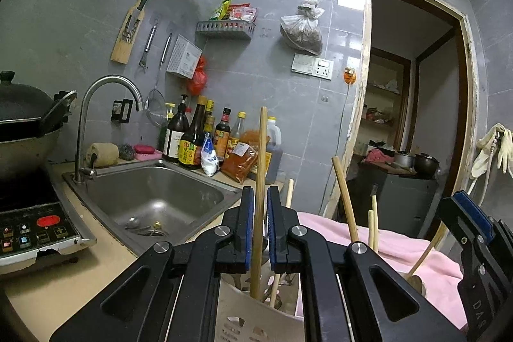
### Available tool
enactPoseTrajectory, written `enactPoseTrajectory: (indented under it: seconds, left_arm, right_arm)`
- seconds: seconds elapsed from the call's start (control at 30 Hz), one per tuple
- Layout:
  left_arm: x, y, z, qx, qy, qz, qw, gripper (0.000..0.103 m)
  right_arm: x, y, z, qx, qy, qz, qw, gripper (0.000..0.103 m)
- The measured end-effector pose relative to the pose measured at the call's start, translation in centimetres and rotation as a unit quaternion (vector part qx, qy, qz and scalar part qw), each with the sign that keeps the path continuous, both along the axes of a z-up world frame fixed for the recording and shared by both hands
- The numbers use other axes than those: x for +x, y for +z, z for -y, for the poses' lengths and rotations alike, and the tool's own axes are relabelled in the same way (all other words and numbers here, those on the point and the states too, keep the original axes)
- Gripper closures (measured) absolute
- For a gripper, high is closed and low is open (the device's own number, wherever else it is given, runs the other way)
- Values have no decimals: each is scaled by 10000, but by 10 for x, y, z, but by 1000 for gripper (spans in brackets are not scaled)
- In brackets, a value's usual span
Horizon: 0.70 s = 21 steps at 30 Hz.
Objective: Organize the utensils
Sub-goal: 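Open the right tool releasing the spoon while the left tool releases the chopstick into the holder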
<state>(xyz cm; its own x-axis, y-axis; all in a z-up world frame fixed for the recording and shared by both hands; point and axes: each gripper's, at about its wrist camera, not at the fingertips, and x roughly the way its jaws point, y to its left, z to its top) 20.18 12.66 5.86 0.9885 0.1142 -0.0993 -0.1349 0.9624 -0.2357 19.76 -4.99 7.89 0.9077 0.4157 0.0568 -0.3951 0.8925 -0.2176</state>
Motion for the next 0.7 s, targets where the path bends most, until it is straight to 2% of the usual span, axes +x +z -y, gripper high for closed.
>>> enactPoseTrajectory:
  seconds: [0.27, 0.33, 0.43, 0.5, 0.57, 0.7]
  left_arm:
    - [-3, 2, -2, -63, -41, -13, 10000, 89]
    - [-4, 3, -1, -19, -35, -24, 10000, 86]
    - [-12, 1, 1, 36, -30, -48, 10000, 82]
    - [-19, -1, 1, -16, -38, -69, 10000, 76]
    - [-27, -6, 0, -127, -66, -75, 9999, 64]
    - [-38, -3, 4, -87, -65, -74, 9999, 62]
  right_arm:
    - [1, 0, 6, 60, -107, -54, 9999, 77]
    - [-1, 1, 9, 83, -156, -71, 9998, 69]
    - [-4, 1, 15, 141, -219, -112, 9996, 63]
    - [-6, 1, 19, 174, -291, -151, 9993, 61]
    - [-9, 2, 24, 216, -357, -195, 9989, 57]
    - [-20, 4, 36, 279, -542, -277, 9978, 51]
